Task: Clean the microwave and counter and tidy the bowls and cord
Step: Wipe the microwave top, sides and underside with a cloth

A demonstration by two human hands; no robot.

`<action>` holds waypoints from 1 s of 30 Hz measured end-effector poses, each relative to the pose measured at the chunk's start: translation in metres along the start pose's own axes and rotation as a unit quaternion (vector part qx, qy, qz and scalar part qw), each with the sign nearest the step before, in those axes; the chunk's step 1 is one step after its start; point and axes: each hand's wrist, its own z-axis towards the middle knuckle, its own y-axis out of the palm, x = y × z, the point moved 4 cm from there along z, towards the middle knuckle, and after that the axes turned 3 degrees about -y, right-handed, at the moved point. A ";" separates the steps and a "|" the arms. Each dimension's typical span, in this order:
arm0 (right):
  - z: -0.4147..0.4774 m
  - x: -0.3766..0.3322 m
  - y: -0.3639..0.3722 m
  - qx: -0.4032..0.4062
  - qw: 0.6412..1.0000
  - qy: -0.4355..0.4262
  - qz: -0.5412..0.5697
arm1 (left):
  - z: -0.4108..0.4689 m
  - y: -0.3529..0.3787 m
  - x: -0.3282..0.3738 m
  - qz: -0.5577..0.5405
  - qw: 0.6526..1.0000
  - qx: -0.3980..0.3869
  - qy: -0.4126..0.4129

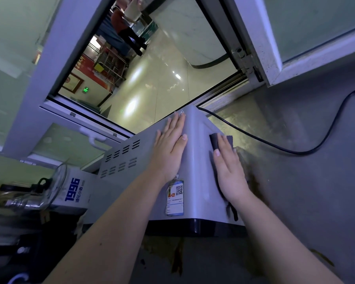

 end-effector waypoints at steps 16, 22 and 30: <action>0.020 -0.038 0.004 -0.020 0.993 -0.111 -0.028 | 0.002 -0.001 0.000 -0.001 1.000 0.008 0.002; -0.034 -0.042 0.000 -0.042 0.990 -0.133 -0.026 | 0.001 -0.001 0.001 0.004 1.000 0.011 0.005; 0.000 -0.045 0.007 -0.037 0.991 -0.128 -0.022 | -0.003 0.000 0.005 0.054 0.998 0.023 -0.017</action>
